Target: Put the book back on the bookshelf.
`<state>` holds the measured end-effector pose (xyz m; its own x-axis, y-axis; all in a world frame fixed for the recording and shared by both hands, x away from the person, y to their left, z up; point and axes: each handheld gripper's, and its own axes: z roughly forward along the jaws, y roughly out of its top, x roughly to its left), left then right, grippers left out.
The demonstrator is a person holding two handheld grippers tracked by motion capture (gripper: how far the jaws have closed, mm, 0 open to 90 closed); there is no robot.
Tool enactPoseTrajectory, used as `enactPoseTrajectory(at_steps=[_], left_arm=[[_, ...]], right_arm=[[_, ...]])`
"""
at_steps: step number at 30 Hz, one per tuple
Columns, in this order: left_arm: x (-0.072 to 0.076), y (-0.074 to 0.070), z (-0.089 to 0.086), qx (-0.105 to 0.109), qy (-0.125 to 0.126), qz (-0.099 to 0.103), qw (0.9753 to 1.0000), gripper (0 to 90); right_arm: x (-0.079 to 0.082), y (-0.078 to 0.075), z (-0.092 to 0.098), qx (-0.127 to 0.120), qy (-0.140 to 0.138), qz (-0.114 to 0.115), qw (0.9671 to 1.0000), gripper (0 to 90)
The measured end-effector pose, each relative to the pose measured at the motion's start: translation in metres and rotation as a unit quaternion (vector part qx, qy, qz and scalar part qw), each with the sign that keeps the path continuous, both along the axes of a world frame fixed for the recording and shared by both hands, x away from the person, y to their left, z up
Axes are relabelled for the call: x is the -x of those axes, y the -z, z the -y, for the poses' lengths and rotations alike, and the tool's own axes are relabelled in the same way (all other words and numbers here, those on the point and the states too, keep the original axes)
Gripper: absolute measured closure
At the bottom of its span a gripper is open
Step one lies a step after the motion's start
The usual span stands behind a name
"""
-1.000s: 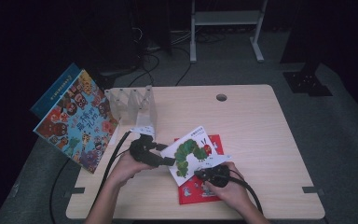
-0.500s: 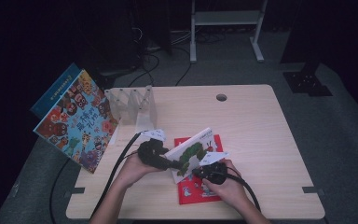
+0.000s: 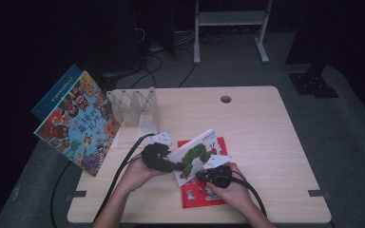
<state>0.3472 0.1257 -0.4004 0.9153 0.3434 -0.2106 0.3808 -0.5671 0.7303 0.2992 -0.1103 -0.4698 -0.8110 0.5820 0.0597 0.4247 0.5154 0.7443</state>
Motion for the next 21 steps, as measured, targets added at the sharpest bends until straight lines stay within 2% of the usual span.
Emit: enactPoseTrajectory(at_steps=[3,7,8,10,13,17,18,19,20,21], left_arm=[[0.005,0.002,0.004,-0.007,-0.003,0.015,0.9999,53.2],[0.008,0.006,0.007,-0.015,0.0,0.018,0.9997,52.8],[0.009,0.007,0.008,-0.018,0.002,0.024,0.9996,53.7],[0.01,0.007,0.01,-0.016,0.012,0.021,0.9996,58.0],[0.013,0.008,0.014,-0.032,0.024,0.023,0.999,63.3],[0.016,0.008,0.018,-0.043,0.023,0.032,0.9983,64.8],[0.017,0.006,0.018,-0.058,0.013,0.048,0.9971,66.8],[0.017,0.006,0.018,-0.058,0.013,0.048,0.9971,68.5],[0.015,0.006,0.016,-0.056,0.008,0.044,0.9974,69.3],[0.015,0.006,0.016,-0.056,0.008,0.044,0.9974,70.1]], right_arm=[[0.001,0.0,0.0,0.002,0.0,0.004,1.0,86.6],[0.002,0.0,0.0,-0.001,0.002,0.004,1.0,86.4],[0.002,0.0,0.001,-0.001,0.002,0.004,1.0,86.3],[0.003,0.0,0.0,0.0,0.003,0.006,1.0,86.3],[0.003,0.0,0.001,0.001,0.002,0.008,1.0,86.1],[0.004,0.001,0.002,-0.001,0.004,0.007,1.0,85.2],[0.004,0.001,0.003,0.0,0.003,0.009,1.0,82.7],[0.004,0.001,0.003,0.0,0.003,0.009,1.0,82.7],[0.005,0.0,0.003,0.003,0.002,0.01,0.9999,77.3],[0.005,0.0,0.003,0.003,0.002,0.01,0.9999,77.3]])
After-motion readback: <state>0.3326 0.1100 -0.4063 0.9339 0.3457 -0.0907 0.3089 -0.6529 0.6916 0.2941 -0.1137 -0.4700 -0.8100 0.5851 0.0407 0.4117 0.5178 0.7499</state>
